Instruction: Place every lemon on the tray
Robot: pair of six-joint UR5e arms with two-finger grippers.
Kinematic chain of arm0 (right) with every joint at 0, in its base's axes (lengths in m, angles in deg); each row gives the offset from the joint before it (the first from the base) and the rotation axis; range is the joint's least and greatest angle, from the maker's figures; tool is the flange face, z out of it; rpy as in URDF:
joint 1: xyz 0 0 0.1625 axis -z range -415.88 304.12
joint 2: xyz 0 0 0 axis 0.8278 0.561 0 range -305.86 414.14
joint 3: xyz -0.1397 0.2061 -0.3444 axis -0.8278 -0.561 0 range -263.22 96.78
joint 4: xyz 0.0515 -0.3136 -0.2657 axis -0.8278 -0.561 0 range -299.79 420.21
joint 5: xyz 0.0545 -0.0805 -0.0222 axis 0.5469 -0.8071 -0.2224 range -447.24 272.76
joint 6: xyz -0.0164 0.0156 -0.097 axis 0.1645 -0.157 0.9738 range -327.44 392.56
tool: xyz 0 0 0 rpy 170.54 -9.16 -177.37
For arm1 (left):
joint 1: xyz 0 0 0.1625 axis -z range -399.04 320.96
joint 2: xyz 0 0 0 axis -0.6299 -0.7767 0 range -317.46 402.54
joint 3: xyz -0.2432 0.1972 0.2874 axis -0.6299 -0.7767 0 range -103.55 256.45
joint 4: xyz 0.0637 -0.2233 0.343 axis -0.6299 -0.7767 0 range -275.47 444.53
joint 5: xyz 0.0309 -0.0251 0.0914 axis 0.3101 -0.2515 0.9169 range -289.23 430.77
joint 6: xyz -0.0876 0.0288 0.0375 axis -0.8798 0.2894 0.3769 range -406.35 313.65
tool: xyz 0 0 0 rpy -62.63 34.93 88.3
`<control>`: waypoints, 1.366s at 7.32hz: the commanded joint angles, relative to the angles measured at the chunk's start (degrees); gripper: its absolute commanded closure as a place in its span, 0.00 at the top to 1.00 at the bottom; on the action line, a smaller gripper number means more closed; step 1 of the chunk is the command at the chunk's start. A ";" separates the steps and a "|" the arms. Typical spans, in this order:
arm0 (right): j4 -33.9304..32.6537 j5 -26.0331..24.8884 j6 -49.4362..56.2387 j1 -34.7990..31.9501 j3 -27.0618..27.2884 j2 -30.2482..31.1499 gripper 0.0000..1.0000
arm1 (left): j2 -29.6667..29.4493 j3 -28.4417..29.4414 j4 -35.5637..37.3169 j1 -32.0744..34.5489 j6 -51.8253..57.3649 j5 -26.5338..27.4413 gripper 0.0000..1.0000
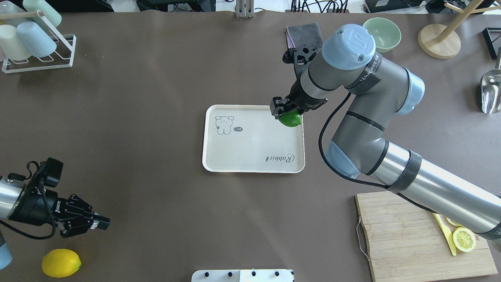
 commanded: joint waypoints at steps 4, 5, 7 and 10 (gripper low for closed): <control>0.23 -0.09 0.00 -0.08 -1.09 -0.56 0.00 | 6.53 -0.68 -4.32 2.55 5.14 0.04 0.97; 0.40 -1.13 -2.79 -0.26 -2.57 -0.56 0.00 | 10.14 -0.50 -4.43 2.55 11.89 0.74 0.97; 3.99 -3.16 -5.79 -0.17 -7.58 -1.26 0.00 | 12.62 -0.50 -5.83 2.64 12.48 0.74 0.97; 4.01 -3.16 -6.50 2.63 -7.95 -1.09 0.04 | 14.64 -0.68 -8.72 2.81 12.39 0.13 0.97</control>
